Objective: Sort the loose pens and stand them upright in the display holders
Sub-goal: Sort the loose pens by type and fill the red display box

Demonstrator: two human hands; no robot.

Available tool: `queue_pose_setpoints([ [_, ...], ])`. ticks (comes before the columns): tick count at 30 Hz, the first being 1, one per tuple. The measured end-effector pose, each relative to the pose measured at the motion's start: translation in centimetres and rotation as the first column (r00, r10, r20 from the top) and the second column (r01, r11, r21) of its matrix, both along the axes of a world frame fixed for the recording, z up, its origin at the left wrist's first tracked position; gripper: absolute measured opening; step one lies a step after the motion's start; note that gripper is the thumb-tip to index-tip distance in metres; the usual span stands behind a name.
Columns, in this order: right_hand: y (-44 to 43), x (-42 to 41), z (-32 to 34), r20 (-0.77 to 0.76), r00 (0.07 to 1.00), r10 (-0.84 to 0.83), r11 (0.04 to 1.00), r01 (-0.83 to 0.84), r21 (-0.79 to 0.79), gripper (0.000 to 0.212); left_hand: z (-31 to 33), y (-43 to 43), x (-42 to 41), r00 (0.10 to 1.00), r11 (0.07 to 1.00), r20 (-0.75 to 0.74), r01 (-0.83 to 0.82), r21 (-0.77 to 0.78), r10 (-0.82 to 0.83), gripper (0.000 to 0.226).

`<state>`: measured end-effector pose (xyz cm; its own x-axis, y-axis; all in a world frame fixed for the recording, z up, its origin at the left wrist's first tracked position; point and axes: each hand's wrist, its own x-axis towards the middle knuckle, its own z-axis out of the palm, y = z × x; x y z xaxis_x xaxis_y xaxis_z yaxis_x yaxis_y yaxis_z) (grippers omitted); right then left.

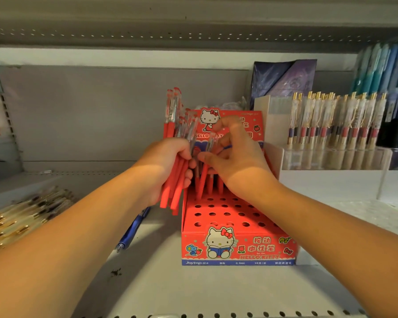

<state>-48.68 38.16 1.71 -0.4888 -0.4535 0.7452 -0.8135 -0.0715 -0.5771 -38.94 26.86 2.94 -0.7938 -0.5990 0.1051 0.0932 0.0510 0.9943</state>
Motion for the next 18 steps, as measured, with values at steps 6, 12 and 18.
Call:
queue_pose_setpoints([
  [6,0.5,-0.3,0.1,-0.032,0.995,0.099,0.962,-0.088,0.258,0.038,0.0,0.1,0.0,1.000,1.000,-0.002,0.025,0.007,-0.025,0.015],
  [12,0.8,-0.7,0.2,-0.033,0.992,0.120,0.932,-0.101,0.349,0.034,0.3,0.2,0.1,0.998,0.999,-0.038,0.049,0.015,-0.048,0.014],
  [18,1.4,-0.4,1.7,0.061,0.996,0.068,0.978,-0.079,0.191,0.025,0.9,0.6,0.4,0.989,0.993,-0.115,0.103,0.062,-0.095,0.014],
])
